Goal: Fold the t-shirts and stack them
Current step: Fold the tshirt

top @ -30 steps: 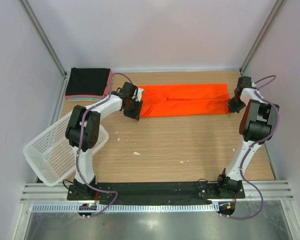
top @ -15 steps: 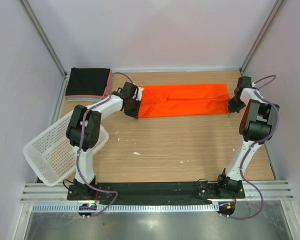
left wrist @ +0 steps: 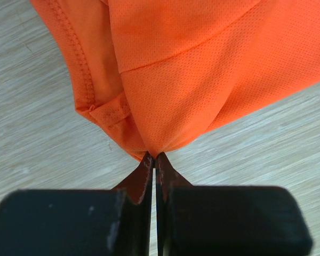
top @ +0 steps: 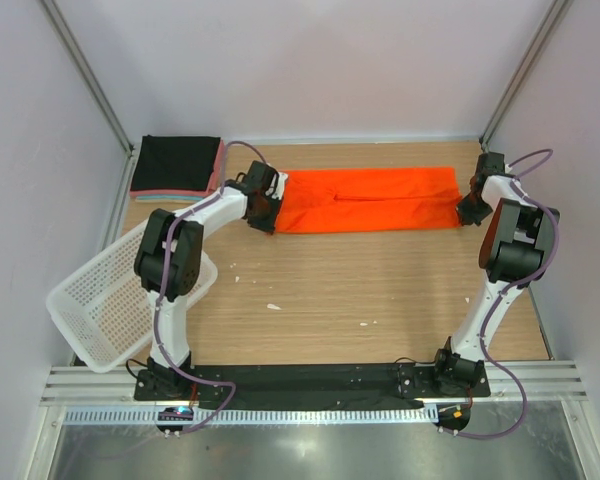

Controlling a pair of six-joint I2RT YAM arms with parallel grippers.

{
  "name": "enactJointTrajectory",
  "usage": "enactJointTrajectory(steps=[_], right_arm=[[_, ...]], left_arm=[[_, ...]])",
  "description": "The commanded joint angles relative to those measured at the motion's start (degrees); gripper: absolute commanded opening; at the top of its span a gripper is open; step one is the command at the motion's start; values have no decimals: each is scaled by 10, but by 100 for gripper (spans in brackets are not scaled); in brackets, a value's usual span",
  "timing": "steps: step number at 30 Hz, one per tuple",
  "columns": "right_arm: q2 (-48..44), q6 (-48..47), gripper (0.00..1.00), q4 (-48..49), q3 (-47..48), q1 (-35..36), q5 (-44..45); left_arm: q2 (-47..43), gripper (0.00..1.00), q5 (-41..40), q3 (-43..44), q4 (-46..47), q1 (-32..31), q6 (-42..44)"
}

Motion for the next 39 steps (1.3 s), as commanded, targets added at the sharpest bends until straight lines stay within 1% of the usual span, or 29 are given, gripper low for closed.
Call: enactJointTrajectory(steps=[1,7,14,16,17,20,30,35,39], right_arm=[[-3,-19,1,-3,15,-7,21],[-4,-30,1,-3,13,-7,24],[-8,-34,1,-2,11,-7,18],[-10,-37,1,-2,12,-7,20],[-10,-38,1,-4,12,-7,23],[-11,-44,1,-1,12,-7,25],[-11,-54,1,8,7,-8,24],[-14,-60,1,8,7,-7,24],[-16,-62,1,8,6,-7,20]], left_arm=[[0,0,-32,29,-17,-1,15],[4,0,-42,45,-38,-1,26],[12,6,-43,61,-54,-1,27],[16,6,-44,66,-59,-1,27],[17,0,-44,68,-61,-1,28],[16,0,-48,69,-66,2,31],[19,0,-12,85,-88,17,16],[25,0,45,92,-94,35,-2],[38,2,55,112,-115,39,-2]])
